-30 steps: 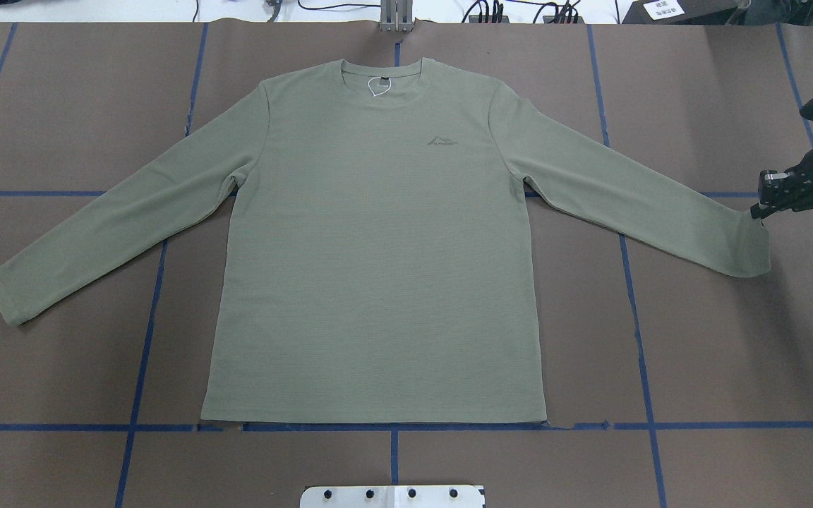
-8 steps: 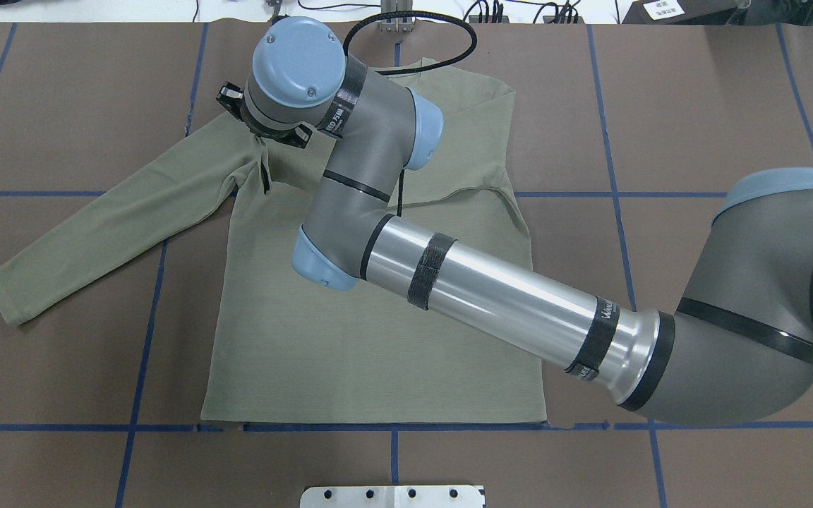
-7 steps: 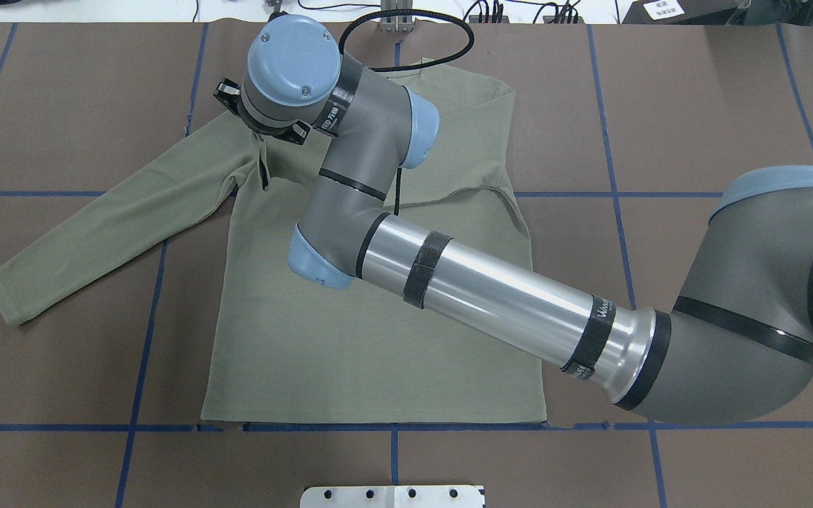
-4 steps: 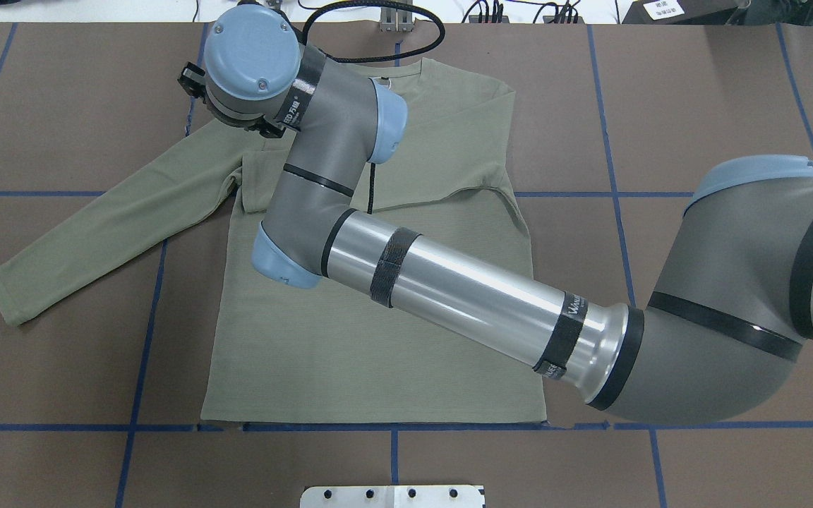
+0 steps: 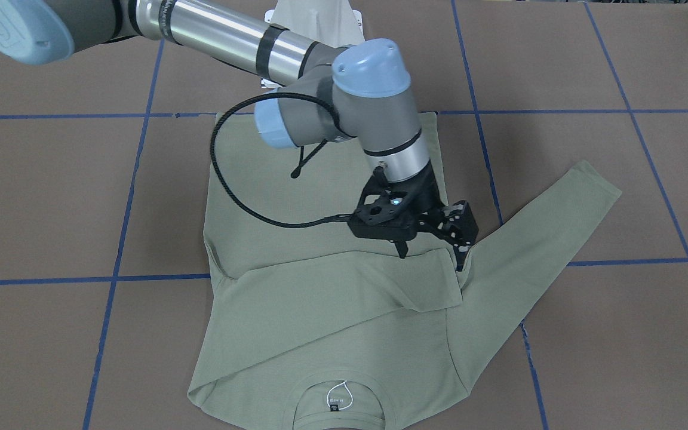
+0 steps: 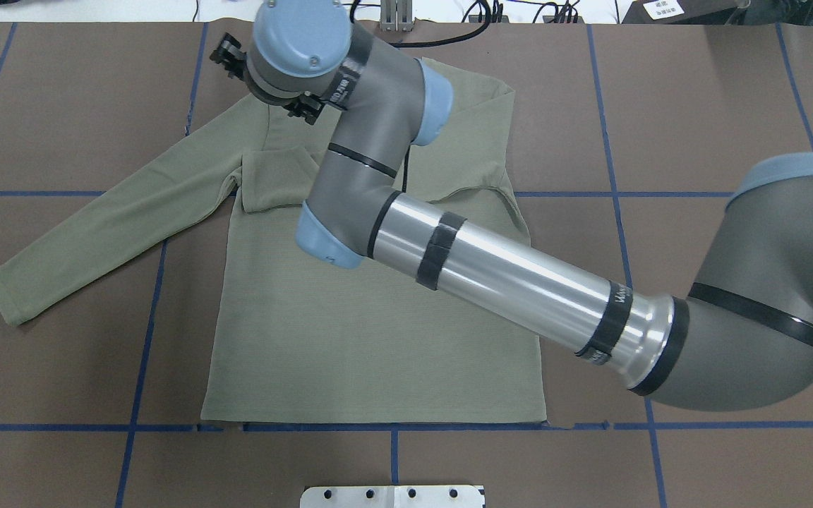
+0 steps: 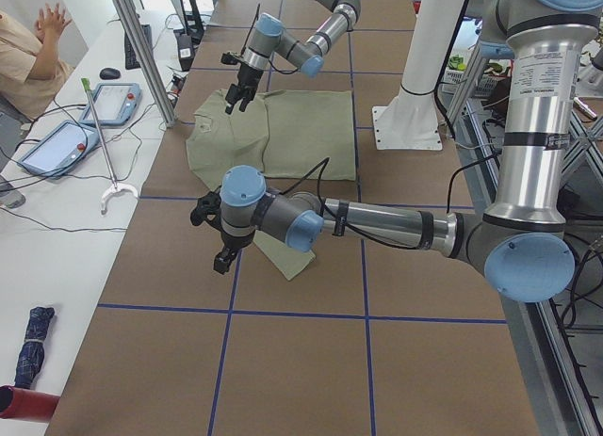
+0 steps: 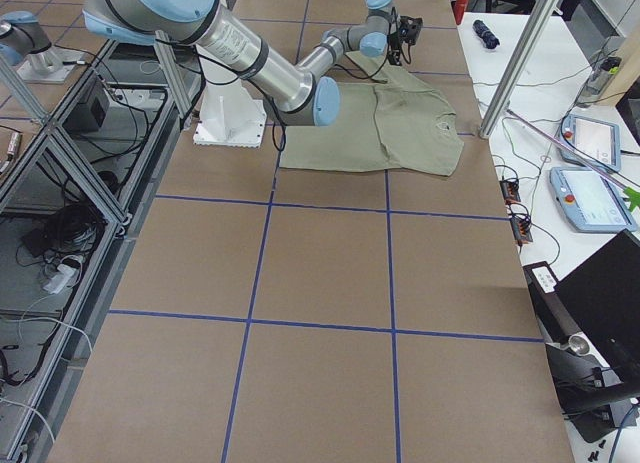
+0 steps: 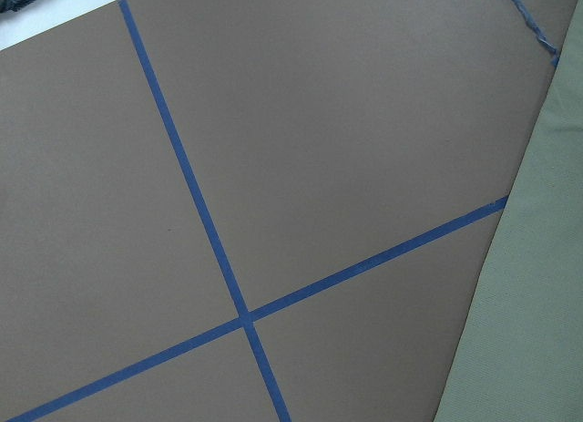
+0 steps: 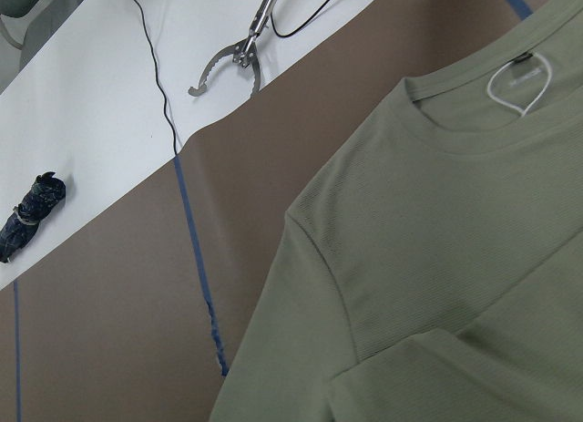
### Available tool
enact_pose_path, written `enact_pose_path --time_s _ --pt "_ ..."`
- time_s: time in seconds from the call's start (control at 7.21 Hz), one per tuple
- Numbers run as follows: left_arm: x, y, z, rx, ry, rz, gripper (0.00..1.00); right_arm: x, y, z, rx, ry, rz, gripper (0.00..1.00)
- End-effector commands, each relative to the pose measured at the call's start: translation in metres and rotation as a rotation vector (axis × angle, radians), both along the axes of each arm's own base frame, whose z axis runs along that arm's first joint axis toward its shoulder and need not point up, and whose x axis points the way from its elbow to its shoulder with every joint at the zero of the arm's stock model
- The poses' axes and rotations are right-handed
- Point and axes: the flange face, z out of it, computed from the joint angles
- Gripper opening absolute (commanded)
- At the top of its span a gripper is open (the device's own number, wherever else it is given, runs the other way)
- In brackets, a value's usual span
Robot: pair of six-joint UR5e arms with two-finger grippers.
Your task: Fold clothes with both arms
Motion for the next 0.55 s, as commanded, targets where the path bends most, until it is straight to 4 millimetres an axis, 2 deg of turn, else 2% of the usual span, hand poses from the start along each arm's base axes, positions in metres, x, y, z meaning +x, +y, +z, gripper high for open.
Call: enact_pose_path --time_s 0.0,0.14,0.28,0.42 --pt "0.054 -0.008 0.029 -0.126 0.046 -0.035 1.0 0.065 0.013 0.087 -0.029 -0.007 -0.04 0.99" --pt "0.079 -0.006 0.036 -0.199 0.052 -0.039 0.98 0.099 0.022 0.113 -0.028 -0.016 -0.035 0.99" --pt "0.083 -0.006 0.039 -0.265 0.068 -0.077 0.96 0.131 0.024 0.145 -0.041 -0.011 -0.041 0.99" --pt "0.095 0.001 0.039 -0.303 0.109 -0.043 0.96 0.154 0.026 0.162 -0.008 0.009 -0.058 0.99"
